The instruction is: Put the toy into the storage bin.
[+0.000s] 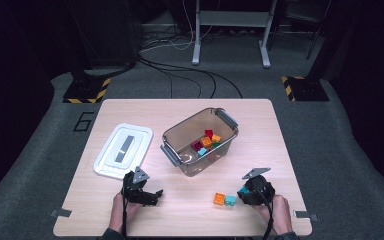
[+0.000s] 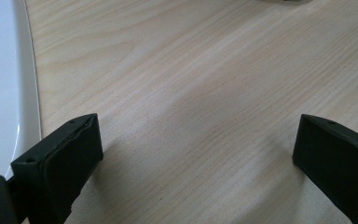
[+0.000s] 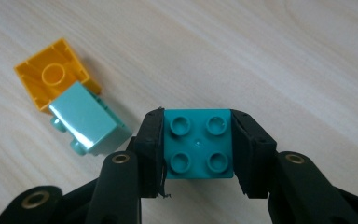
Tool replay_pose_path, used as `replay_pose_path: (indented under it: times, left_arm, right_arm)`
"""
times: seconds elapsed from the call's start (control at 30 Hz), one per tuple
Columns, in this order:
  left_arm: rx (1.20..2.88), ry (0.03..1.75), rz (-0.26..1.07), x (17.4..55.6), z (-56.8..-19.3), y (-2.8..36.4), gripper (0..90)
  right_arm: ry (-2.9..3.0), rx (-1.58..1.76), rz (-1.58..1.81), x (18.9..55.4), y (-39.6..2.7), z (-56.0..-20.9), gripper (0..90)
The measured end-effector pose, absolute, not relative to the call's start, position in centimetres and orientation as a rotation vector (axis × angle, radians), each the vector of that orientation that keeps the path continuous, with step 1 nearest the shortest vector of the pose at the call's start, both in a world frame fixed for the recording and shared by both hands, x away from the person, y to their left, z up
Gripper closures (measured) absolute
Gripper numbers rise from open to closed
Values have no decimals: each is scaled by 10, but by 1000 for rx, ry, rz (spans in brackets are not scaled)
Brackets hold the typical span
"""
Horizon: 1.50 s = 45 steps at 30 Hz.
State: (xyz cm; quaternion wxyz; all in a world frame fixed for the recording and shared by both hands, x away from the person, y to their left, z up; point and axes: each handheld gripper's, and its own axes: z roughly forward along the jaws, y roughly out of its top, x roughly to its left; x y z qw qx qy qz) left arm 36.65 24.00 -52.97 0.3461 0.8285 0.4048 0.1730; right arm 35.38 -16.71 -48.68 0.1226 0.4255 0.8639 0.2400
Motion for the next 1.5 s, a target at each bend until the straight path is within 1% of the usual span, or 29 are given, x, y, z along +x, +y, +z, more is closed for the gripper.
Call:
replay_pose_path:
  times: [0.6, 1.5]
  left_arm:
    - [2150, 1050, 446, 367, -530, 240, 13]
    - [2162, 1041, 454, 367, -529, 241, 13]
  right_arm:
    - [2417, 1219, 768, 383, -163, -458, 584]
    - [2327, 1170, 862, 405, -161, -412, 585]
